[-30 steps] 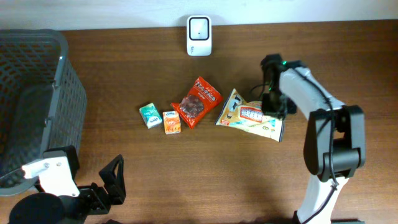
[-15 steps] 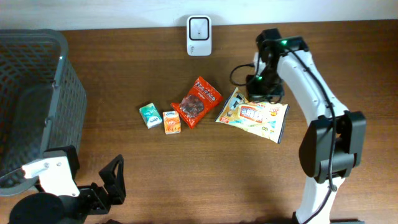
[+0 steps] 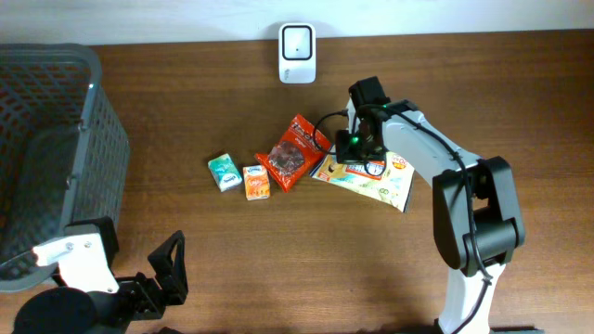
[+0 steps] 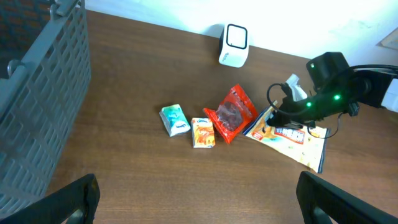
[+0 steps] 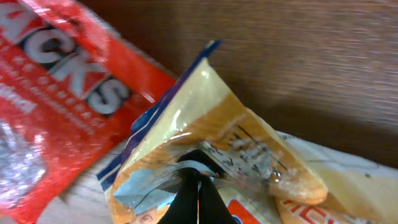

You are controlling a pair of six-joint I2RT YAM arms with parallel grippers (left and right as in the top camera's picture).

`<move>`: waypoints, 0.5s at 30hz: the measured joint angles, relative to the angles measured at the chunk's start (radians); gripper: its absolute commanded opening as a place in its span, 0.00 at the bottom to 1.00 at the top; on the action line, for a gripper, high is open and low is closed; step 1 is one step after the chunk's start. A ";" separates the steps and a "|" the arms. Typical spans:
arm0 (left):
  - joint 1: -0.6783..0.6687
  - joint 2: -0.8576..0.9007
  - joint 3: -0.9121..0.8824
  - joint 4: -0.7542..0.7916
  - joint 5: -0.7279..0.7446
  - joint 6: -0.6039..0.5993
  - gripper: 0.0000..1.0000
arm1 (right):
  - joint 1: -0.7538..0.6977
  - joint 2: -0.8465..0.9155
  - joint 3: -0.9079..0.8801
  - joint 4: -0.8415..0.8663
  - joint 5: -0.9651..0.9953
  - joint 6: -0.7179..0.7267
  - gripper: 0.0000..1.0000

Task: Scan the item barcode

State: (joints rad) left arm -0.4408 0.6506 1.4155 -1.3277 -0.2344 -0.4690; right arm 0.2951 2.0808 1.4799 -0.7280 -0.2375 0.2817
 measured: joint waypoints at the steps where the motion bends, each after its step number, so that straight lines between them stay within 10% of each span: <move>1: 0.000 0.000 0.000 0.000 0.000 0.000 0.99 | 0.003 0.000 0.004 -0.013 -0.002 -0.003 0.04; 15: 0.000 0.000 0.000 0.000 0.000 0.000 0.99 | -0.034 -0.032 0.311 -0.407 0.053 -0.024 0.04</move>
State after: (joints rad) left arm -0.4408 0.6506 1.4155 -1.3277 -0.2344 -0.4694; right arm 0.2615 2.0483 1.7905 -1.1351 -0.1844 0.2577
